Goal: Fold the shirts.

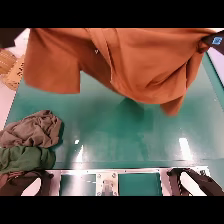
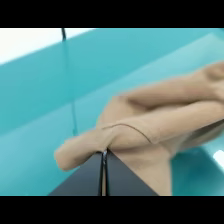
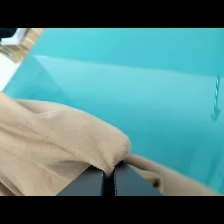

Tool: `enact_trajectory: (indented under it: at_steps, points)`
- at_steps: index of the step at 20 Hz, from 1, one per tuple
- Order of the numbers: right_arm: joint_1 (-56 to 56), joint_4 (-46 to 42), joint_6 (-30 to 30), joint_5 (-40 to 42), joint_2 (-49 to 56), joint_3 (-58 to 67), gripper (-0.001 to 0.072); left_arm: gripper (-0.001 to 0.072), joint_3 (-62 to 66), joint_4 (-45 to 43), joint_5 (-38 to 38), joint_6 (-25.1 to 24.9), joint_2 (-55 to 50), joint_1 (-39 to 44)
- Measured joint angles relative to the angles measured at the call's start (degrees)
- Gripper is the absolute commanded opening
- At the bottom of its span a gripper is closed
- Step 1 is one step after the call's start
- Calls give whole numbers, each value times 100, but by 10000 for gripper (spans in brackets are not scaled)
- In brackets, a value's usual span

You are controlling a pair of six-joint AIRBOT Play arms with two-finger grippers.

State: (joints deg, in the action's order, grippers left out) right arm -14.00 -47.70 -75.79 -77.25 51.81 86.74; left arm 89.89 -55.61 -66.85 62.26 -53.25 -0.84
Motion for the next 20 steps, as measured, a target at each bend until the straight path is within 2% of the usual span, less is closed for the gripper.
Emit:
enact_trajectory:
  at_steps: [2, 5, 8, 11, 13, 16, 20]
  points:
    - [-4, -57, 0, 116, 81, -396, 16, 16, -509, -96, 212, 28, -74, 2]
    - [173, -103, 2, 717, 549, -1156, 16, 16, -1296, -125, 586, 17, -535, 2]
    - [579, -114, 17, 1436, 1534, -1510, 16, 16, -1762, -55, 968, -146, -1419, 0]
    - [1001, -90, 33, 2035, 2787, -1329, 21, 16, -1934, 74, 1338, -315, -2371, 0]
    - [1141, -90, 13, 2253, 3499, -1021, 253, 16, -1989, 133, 1635, -369, -2931, 0]
    - [1029, -107, -155, 2210, 4026, -514, 269, 16, -2022, 177, 1980, -417, -3456, -2]
    - [437, -535, -643, 1377, 3757, -258, 271, 17, -2017, 188, 2166, -520, -3711, -2]
